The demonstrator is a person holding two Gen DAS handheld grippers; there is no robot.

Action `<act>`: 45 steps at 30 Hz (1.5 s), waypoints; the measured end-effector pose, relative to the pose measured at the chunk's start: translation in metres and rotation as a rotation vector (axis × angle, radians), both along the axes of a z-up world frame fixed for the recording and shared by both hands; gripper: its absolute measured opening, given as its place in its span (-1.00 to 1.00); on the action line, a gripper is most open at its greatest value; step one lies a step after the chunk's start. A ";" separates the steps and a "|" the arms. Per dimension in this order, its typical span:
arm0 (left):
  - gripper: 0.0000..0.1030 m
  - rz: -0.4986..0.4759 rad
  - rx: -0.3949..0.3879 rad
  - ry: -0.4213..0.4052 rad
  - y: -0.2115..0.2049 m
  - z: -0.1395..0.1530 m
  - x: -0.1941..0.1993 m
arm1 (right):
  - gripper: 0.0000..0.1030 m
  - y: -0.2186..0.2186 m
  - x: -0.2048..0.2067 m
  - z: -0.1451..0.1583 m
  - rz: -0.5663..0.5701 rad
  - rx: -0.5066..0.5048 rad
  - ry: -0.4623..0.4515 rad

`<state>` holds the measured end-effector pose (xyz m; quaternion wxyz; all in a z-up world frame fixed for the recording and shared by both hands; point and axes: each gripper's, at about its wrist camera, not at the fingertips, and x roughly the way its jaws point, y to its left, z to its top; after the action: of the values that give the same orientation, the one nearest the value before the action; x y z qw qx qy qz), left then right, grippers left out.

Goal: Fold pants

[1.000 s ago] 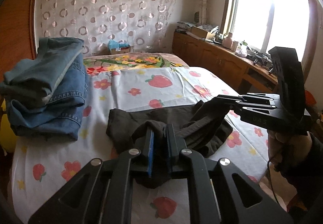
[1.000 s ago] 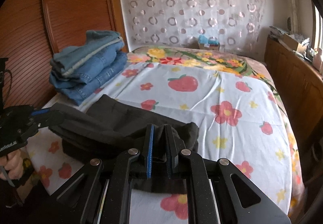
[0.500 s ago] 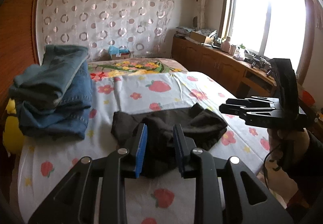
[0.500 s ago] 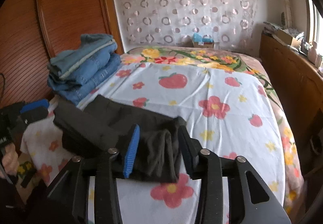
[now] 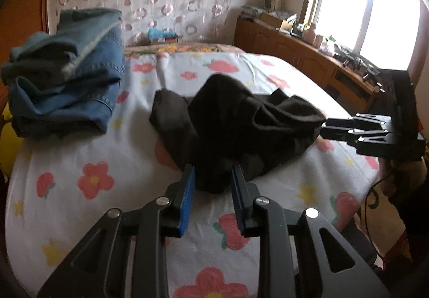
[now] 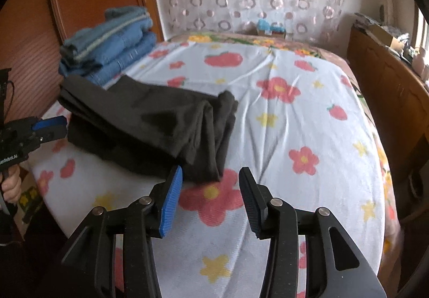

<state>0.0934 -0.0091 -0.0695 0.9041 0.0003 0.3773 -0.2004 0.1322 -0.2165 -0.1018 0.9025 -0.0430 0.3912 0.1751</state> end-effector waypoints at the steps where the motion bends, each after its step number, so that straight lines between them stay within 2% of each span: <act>1: -0.51 -0.006 0.000 0.001 -0.002 -0.001 0.002 | -0.14 0.000 0.001 -0.001 0.002 0.006 0.004; 9: -0.51 -0.009 0.014 0.033 -0.011 -0.006 0.015 | -0.15 0.008 0.014 -0.004 0.031 0.033 0.044; 13: -0.53 -0.015 0.018 0.040 -0.011 -0.010 0.016 | -0.60 0.013 0.014 -0.010 0.042 0.007 0.044; 14: -0.79 -0.021 0.012 0.040 -0.010 -0.010 0.016 | -0.79 0.012 0.014 -0.009 0.051 0.024 0.048; 16: -0.90 -0.031 0.010 0.030 -0.010 -0.009 0.013 | -0.83 0.011 0.012 -0.008 0.056 0.042 0.041; 20: -0.92 -0.037 0.004 0.005 -0.008 0.002 0.003 | -0.87 0.012 0.002 0.002 0.062 0.045 -0.002; 27: -0.92 -0.056 -0.030 0.002 0.003 0.014 -0.026 | -0.88 0.010 -0.032 0.017 0.093 0.073 -0.028; 33: -0.86 -0.057 0.000 0.001 -0.001 0.012 -0.035 | -0.86 0.013 -0.051 0.012 0.105 0.063 -0.024; 35: -0.86 -0.059 0.003 0.000 -0.002 0.011 -0.036 | -0.72 0.015 -0.051 0.009 0.100 0.050 -0.023; 39: -0.86 -0.068 0.001 -0.012 -0.004 0.015 -0.038 | -0.67 0.020 -0.051 0.005 0.098 0.007 -0.020; 43: -0.86 -0.070 0.000 -0.018 -0.006 0.018 -0.035 | -0.30 0.025 -0.047 0.004 0.103 -0.021 -0.022; 45: -0.86 -0.075 0.001 -0.028 -0.009 0.023 -0.031 | -0.30 0.028 -0.044 0.005 0.108 -0.030 -0.030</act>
<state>0.0620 -0.0181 -0.0462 0.9012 0.0175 0.3644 -0.2340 0.0883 -0.1883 -0.0971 0.8967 -0.0802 0.3775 0.2167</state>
